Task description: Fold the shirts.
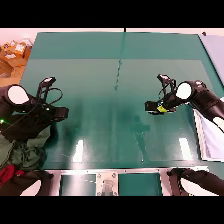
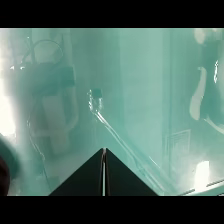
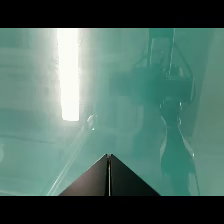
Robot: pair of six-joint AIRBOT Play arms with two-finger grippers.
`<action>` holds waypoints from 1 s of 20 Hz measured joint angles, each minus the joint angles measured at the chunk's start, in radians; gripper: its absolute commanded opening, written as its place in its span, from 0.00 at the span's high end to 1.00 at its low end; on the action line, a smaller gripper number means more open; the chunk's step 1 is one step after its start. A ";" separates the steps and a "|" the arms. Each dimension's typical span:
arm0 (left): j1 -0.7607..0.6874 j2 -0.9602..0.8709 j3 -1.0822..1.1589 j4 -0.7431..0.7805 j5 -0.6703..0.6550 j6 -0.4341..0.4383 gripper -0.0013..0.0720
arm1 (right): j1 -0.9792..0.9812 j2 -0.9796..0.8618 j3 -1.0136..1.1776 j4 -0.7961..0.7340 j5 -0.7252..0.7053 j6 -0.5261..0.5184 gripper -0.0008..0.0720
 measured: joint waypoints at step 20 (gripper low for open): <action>0.228 -0.143 -0.229 0.673 0.348 -0.180 0.89 | 0.000 0.000 0.000 0.000 0.000 0.000 0.96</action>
